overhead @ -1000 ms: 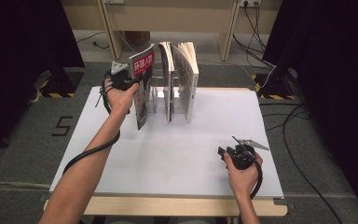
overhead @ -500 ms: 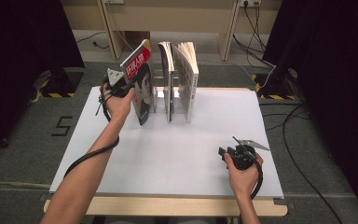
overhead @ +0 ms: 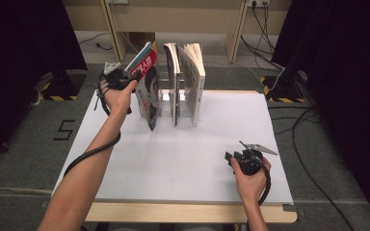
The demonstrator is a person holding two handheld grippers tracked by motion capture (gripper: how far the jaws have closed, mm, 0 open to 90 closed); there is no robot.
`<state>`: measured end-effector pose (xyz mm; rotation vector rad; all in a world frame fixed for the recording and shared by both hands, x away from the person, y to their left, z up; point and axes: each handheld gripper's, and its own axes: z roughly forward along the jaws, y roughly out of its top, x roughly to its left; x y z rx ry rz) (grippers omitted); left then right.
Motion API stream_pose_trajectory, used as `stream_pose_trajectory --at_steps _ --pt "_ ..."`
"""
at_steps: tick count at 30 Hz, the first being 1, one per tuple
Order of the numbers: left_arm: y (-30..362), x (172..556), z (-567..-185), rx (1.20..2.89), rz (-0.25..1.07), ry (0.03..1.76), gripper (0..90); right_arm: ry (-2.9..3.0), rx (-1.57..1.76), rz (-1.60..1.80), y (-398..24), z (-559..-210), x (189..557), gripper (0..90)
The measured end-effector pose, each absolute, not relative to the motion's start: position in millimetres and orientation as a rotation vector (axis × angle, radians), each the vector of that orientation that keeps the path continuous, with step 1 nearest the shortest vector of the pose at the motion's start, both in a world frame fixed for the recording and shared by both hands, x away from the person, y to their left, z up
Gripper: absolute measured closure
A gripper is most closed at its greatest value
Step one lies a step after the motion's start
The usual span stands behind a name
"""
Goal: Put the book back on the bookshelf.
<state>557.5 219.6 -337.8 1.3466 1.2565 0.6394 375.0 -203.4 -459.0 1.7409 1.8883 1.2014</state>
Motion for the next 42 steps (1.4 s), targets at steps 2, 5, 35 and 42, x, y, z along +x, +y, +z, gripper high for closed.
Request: stream_pose_trajectory --at_steps 2,5,35,42 --pt "218.7 561.7 -338.2 1.365 0.586 1.303 76.7 1.888 1.748 1.202 -204.4 -459.7 374.8 57.9" --pt "217.3 564.8 -335.4 1.413 0.581 1.333 85.2 1.892 1.743 1.199 -205.5 -460.3 374.8 57.9" --pt "241.0 547.3 -354.1 1.287 0.820 1.281 76.6 1.891 1.736 1.189 -205.6 -460.6 374.1 57.9" --pt "241.3 547.7 -356.1 1.286 0.789 1.292 71.9 1.887 1.740 1.184 -206.2 -460.3 373.6 57.9"
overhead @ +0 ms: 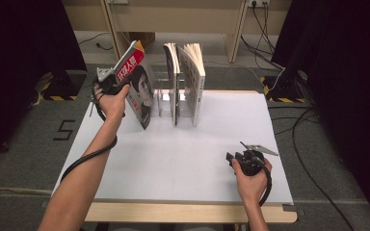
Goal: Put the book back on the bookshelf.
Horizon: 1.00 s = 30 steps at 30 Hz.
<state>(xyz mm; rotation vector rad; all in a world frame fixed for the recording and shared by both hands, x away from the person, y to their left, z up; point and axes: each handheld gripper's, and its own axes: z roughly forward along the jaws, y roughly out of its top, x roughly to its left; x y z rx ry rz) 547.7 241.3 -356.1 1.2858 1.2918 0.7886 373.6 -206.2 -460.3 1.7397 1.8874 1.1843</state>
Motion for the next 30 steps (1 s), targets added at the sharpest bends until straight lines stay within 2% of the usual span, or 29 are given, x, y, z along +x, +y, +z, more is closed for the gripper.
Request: stream_pose_trajectory --at_steps 14,30 --pt "243.9 541.0 -360.7 1.290 0.710 1.330 57.6 1.886 1.739 1.179 -205.1 -460.3 372.9 57.9" --pt "249.8 527.5 -364.8 1.303 0.690 1.330 52.9 1.882 1.741 1.180 -205.0 -460.5 372.8 57.9"
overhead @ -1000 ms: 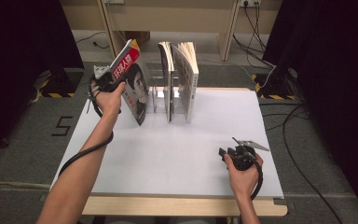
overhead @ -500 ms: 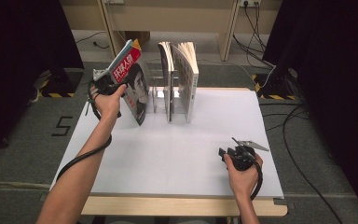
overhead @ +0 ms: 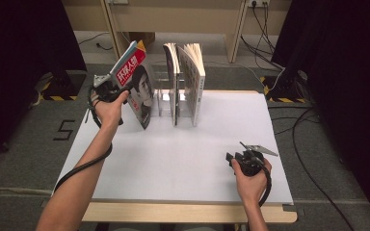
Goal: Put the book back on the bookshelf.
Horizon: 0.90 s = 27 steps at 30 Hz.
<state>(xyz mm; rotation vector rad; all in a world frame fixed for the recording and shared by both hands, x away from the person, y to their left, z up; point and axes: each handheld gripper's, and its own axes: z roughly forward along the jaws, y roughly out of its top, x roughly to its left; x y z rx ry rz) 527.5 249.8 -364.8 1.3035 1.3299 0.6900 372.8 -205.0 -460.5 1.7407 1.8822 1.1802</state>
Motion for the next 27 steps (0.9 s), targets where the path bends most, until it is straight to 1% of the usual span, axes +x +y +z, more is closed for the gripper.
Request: stream_pose_trajectory --at_steps 18,21,24,27 --pt "260.6 504.8 -364.9 1.322 0.652 1.360 45.3 1.874 1.745 1.186 -207.8 -459.8 373.0 57.9" --pt "262.4 501.1 -364.5 1.321 0.650 1.355 44.6 1.871 1.743 1.189 -209.4 -459.4 372.9 57.9" --pt "265.0 494.6 -366.3 1.337 0.619 1.362 43.9 1.868 1.752 1.191 -210.6 -459.5 372.9 57.9" --pt "267.2 489.3 -368.6 1.350 0.626 1.362 43.7 1.864 1.742 1.187 -211.9 -458.9 373.0 57.8"
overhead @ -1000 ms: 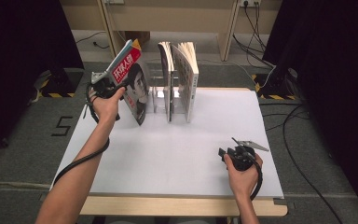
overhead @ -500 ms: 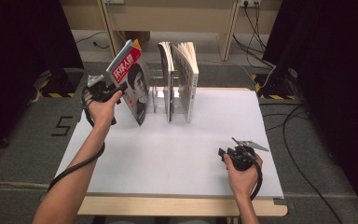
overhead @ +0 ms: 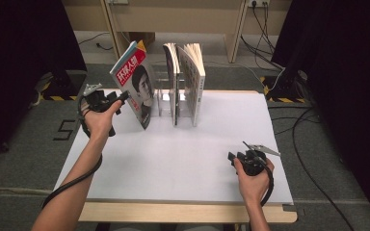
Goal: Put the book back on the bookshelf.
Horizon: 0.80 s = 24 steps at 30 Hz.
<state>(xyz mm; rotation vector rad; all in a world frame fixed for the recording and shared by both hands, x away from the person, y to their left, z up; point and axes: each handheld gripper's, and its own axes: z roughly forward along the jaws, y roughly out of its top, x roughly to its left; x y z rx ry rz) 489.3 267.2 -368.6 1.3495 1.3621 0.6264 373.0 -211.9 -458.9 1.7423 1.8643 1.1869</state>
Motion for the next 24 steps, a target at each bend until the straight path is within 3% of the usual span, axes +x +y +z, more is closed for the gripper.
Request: stream_pose_trajectory --at_steps 24 --pt "293.0 442.0 -381.6 1.352 0.610 1.361 40.8 1.852 1.743 1.179 -213.0 -457.0 369.5 57.8"
